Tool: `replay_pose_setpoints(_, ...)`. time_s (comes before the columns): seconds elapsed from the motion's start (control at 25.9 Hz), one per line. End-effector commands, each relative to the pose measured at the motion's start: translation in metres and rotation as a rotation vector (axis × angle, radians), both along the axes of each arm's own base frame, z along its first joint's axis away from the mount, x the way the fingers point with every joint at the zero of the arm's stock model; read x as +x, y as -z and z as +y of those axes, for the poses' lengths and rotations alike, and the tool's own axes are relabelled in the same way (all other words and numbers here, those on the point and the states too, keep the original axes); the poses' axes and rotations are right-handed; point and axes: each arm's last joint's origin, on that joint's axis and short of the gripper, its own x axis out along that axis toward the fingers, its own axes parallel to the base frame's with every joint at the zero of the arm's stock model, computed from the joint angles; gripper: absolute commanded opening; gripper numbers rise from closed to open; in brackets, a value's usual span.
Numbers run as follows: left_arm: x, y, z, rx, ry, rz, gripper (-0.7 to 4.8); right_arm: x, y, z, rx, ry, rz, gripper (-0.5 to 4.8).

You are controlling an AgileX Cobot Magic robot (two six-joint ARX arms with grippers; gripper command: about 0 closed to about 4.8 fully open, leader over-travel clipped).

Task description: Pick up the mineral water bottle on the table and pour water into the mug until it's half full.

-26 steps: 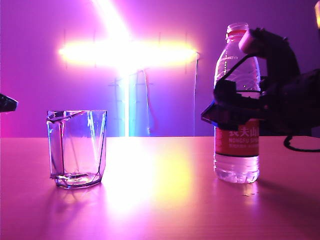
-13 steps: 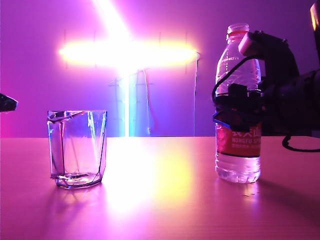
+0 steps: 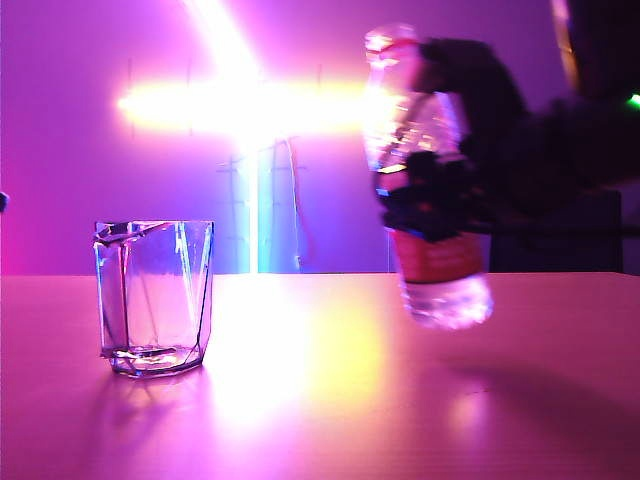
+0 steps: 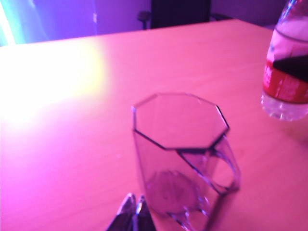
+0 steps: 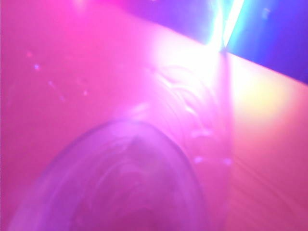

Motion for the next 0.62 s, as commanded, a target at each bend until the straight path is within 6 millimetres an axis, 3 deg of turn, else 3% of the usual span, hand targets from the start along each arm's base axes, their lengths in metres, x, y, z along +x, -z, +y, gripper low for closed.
replay_pose_setpoints(0.04, 0.000, -0.006, 0.003, -0.028, -0.028, -0.049, -0.02, 0.008, -0.017, 0.022, -0.183, -0.093, -0.033, 1.98)
replay_pose_setpoints(0.31, 0.000, -0.006, 0.004, -0.026, -0.038, -0.046, -0.02, 0.025, -0.036, 0.048, -0.483, -0.154, -0.130, 1.99)
replay_pose_setpoints(0.62, 0.000, -0.006, 0.004, -0.026, -0.038, -0.046, -0.02, 0.032, -0.043, 0.060, -0.668, -0.145, -0.245, 1.99)
